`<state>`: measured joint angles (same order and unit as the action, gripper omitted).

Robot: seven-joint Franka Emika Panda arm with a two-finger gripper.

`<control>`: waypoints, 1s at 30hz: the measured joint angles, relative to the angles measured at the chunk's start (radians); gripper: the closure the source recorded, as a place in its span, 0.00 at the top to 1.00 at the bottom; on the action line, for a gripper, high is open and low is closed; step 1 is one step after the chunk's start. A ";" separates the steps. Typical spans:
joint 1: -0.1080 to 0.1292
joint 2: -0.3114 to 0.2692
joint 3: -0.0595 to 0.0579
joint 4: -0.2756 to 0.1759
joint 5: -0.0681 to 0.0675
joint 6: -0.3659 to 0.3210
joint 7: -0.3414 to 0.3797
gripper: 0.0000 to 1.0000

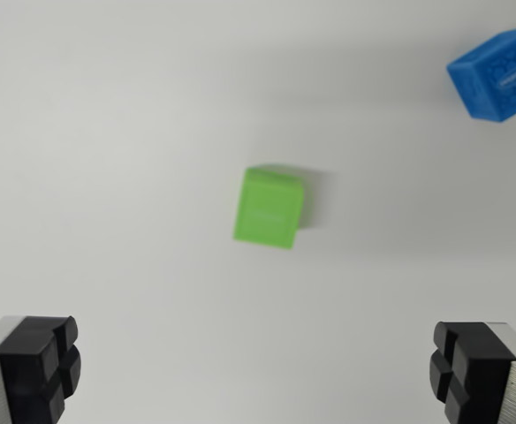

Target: Stack cube

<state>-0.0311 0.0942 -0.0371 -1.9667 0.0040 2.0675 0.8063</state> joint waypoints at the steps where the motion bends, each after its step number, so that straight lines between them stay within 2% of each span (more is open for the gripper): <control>1: 0.000 0.000 0.000 0.000 0.000 0.000 0.000 1.00; 18: 0.000 0.001 0.000 -0.001 0.000 0.000 0.000 1.00; 30: 0.000 0.006 0.000 -0.036 0.000 0.039 0.008 1.00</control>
<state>-0.0311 0.1005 -0.0371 -2.0028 0.0041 2.1060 0.8141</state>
